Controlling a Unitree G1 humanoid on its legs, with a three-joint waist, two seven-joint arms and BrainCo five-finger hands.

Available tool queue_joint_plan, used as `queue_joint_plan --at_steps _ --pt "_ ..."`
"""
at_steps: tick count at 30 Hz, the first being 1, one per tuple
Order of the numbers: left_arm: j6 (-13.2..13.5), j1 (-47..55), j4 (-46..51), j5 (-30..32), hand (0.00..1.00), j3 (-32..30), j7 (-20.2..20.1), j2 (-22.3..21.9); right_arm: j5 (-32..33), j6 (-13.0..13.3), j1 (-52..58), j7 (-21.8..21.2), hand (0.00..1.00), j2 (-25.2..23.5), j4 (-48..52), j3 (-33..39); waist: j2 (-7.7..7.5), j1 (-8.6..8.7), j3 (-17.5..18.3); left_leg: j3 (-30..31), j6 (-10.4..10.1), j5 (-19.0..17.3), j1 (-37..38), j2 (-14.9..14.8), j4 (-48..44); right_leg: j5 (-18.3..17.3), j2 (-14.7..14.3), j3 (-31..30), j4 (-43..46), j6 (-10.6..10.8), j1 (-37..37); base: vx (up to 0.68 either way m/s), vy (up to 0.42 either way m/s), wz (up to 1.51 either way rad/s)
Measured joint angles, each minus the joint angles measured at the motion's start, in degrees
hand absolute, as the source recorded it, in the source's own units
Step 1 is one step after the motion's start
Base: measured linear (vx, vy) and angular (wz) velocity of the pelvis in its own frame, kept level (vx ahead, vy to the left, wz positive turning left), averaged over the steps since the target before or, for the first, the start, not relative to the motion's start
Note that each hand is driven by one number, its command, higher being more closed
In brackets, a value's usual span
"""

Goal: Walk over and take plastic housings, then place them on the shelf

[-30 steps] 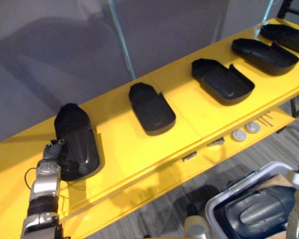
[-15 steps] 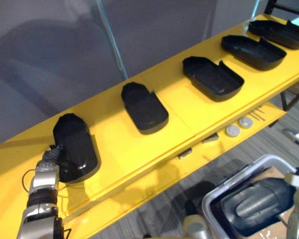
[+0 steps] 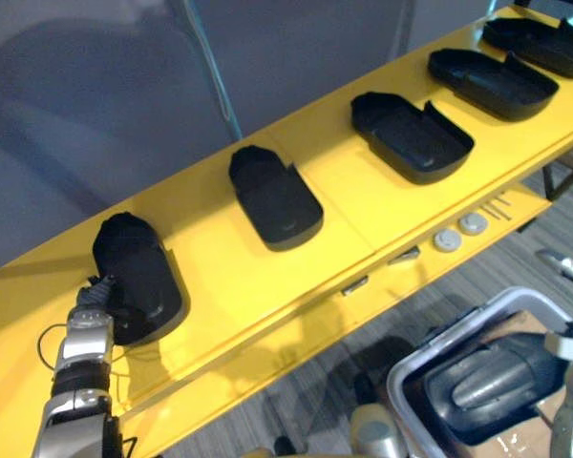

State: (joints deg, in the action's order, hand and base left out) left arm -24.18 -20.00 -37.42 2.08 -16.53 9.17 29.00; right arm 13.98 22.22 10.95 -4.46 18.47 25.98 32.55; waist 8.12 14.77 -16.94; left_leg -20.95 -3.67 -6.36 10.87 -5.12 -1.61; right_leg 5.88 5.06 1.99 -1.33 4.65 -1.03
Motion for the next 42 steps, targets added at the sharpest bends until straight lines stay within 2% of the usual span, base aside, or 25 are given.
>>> queue_joint_plan --at_steps 3,10,15,24,31,32,36,42 --pt "0.7 0.3 0.0 0.0 1.0 1.4 1.3 0.0 0.1 -0.1 0.0 -0.7 0.0 0.0 0.1 0.0 0.0 0.15 0.0 -0.1 0.0 0.0 0.1 0.0 0.0 0.0 0.0 -0.1 0.1 0.0 0.0 0.0 0.0 0.0" --pt "1.5 0.4 0.0 0.2 1.0 3.4 1.6 -0.1 1.1 -0.2 0.2 -2.0 0.0 0.0 0.1 0.0 0.0 0.69 0.0 -0.2 0.0 0.0 0.4 0.1 0.0 -0.3 0.1 -0.4 1.1 0.0 0.2 0.0 0.0 0.0" --pt "-0.6 0.5 0.1 0.1 1.0 3.9 2.0 -0.1 1.2 -0.2 0.4 -3.2 0.0 0.1 0.1 0.0 -0.01 1.67 0.0 -0.4 0.0 0.0 1.2 0.2 0.0 -1.1 0.1 -0.6 2.5 0.2 0.3 0.0 0.001 -0.01" --pt "-3.5 -0.1 -0.3 0.2 1.0 3.8 3.4 -0.1 2.2 -0.2 1.6 -3.2 0.0 0.1 0.1 0.0 0.05 1.88 0.0 -1.1 0.0 0.0 1.0 0.2 -0.3 -2.1 0.2 -1.3 5.2 0.0 2.0 0.0 -0.001 -0.02" --pt "-4.9 -0.5 -0.6 1.3 1.0 3.7 3.5 -0.1 2.2 -0.3 1.8 -3.9 0.0 0.6 0.1 0.0 1.02 2.03 -0.5 -1.5 0.1 0.0 1.0 0.5 -0.3 -2.8 0.3 -1.9 7.0 0.2 3.2 0.0 -0.003 -0.03" --pt "-4.9 -0.7 -0.9 1.4 0.0 3.7 3.5 -0.1 2.2 -0.3 1.8 -4.1 0.0 0.8 0.1 0.0 1.1 2.06 -0.5 -1.5 0.2 -0.1 1.0 0.5 -0.4 -2.9 0.3 -1.9 7.1 0.2 3.2 0.0 0.0 0.0" --pt "-5.0 -2.4 -2.1 3.6 0.0 3.7 3.2 0.3 2.2 -0.3 1.8 -4.2 0.0 1.2 0.1 0.0 1.23 2.03 -0.5 -1.4 0.4 -0.2 0.6 0.8 -0.6 -3.3 0.6 -1.9 8.0 0.2 3.8 0.0 0.0 0.0" --pt "-4.6 -2.9 -2.1 5.8 0.0 3.6 3.2 3.2 2.2 -0.7 1.9 -4.1 0.0 1.2 0.0 -0.1 1.26 2.22 -0.5 -1.5 0.6 -0.3 -0.3 0.9 -0.9 -3.2 0.8 -2.1 8.1 0.4 4.8 0.0 0.0 0.0"
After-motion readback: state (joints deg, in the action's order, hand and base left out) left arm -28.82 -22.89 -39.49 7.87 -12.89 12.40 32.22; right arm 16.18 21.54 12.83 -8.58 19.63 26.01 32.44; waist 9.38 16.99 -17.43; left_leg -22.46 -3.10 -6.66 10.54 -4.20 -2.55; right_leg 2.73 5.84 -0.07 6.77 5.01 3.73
